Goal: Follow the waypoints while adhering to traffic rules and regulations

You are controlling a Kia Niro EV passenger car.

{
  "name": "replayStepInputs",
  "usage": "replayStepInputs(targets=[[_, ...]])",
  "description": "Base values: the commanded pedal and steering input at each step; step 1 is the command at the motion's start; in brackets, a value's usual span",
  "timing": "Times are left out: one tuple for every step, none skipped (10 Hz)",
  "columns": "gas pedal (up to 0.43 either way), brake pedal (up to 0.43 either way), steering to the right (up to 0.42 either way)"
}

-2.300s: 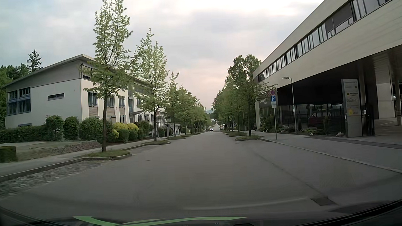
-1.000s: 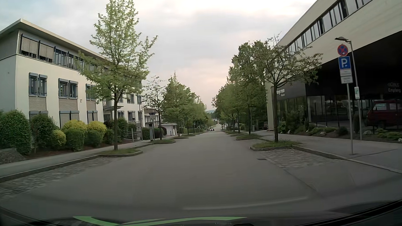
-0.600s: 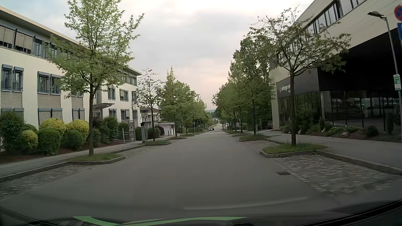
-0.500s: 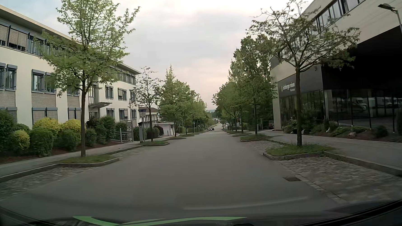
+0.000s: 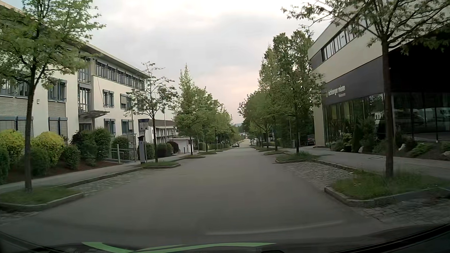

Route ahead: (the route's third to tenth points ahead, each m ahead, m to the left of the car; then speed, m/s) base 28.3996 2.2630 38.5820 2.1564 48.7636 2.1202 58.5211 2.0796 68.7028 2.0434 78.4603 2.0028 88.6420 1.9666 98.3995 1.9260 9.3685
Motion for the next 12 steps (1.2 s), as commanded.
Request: replayStepInputs(targets=[[0.067,0.000,-0.006],[0.067,0.000,-0.005],[0.067,0.000,-0.004],[0.067,0.000,-0.003],[0.067,0.000,-0.001],[0.067,0.000,-0.001],[0.059,0.000,-0.001],[0.059,0.000,-0.001],[0.059,0.000,-0.001],[0.059,0.000,-0.001],[0.059,0.000,-0.001],[0.059,0.000,-0.001]])
